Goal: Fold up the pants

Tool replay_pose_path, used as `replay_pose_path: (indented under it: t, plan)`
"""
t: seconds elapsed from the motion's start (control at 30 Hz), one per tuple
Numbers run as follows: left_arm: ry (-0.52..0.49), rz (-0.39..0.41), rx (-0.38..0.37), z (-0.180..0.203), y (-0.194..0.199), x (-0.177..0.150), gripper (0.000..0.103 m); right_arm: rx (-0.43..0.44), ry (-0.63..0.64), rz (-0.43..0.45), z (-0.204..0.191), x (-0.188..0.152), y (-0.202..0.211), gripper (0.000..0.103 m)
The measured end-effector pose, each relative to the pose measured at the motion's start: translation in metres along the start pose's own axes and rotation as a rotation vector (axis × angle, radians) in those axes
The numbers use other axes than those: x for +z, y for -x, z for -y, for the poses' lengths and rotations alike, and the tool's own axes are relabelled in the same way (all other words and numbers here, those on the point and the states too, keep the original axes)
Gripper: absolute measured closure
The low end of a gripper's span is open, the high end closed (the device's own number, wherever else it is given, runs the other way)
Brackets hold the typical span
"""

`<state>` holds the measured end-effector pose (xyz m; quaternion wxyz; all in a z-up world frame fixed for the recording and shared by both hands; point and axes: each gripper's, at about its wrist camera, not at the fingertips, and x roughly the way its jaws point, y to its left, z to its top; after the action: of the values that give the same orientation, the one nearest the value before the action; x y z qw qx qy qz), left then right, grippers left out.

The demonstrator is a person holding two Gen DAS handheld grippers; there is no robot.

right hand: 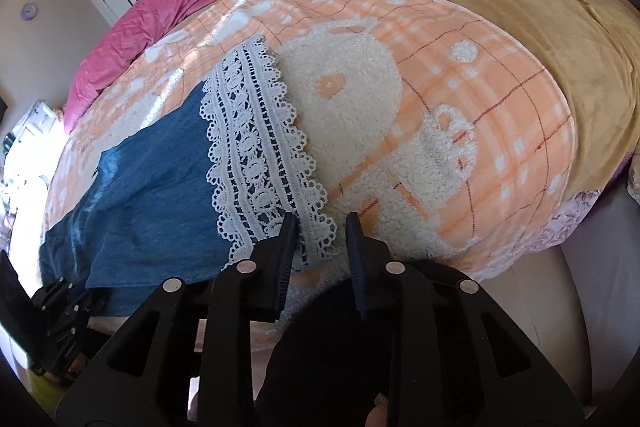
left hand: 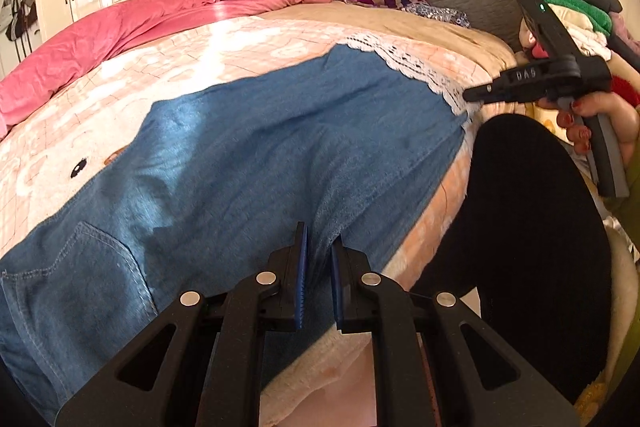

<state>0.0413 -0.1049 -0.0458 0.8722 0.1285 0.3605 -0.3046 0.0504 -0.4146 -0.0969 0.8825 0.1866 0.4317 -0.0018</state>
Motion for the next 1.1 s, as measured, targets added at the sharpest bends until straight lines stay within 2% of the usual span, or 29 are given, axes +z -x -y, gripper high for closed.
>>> replay_pose_path:
  t: [0.07, 0.17, 0.27, 0.4, 0.43, 0.53, 0.63, 0.77, 0.9, 1.0, 1.07, 1.1]
  plan:
    - [-0.007, -0.003, 0.002, 0.002, -0.001, -0.002, 0.093, -0.001, -0.004, 0.03, 0.0, 0.002, 0.01, 0.078]
    - [-0.022, -0.005, 0.015, 0.005, -0.004, -0.003, 0.093, -0.017, 0.059, 0.095, -0.011, 0.004, 0.027, 0.077]
    - [-0.03, -0.001, 0.022, 0.007, -0.006, -0.003, 0.093, 0.057, 0.149, 0.107, -0.038, 0.002, 0.035, 0.077]
    - [-0.036, 0.007, 0.025, 0.008, -0.007, -0.004, 0.093, 0.127, 0.279, 0.044, -0.083, -0.009, 0.018, 0.077]
    - [-0.038, 0.009, 0.025, 0.008, -0.007, -0.004, 0.098, 0.141, 0.312, 0.017, -0.096, -0.013, 0.009, 0.076]
    - [-0.04, 0.013, 0.012, 0.006, -0.002, -0.003, 0.098, 0.16, 0.375, -0.062, -0.116, -0.022, -0.014, 0.064]
    - [-0.064, 0.012, -0.005, 0.008, 0.003, -0.002, 0.099, 0.116, 0.379, -0.128, -0.111, -0.03, -0.033, 0.063]
    - [-0.133, -0.017, -0.038, 0.017, 0.007, -0.006, 0.099, 0.14, 0.356, -0.131, -0.101, -0.031, -0.027, 0.063]
    - [-0.159, -0.075, -0.017, 0.02, -0.004, -0.011, 0.098, 0.149, 0.341, -0.134, -0.095, -0.032, -0.027, 0.062]
    - [-0.135, -0.084, -0.022, 0.016, -0.003, -0.011, 0.095, 0.148, 0.357, -0.129, -0.1, -0.033, -0.021, 0.057]
    - [-0.111, -0.065, -0.026, 0.011, 0.005, -0.009, 0.087, 0.164, 0.357, -0.104, -0.105, -0.031, -0.015, 0.055]
    - [-0.094, -0.057, -0.029, 0.008, 0.01, -0.009, 0.079, 0.181, 0.359, -0.091, -0.108, -0.03, -0.012, 0.055]
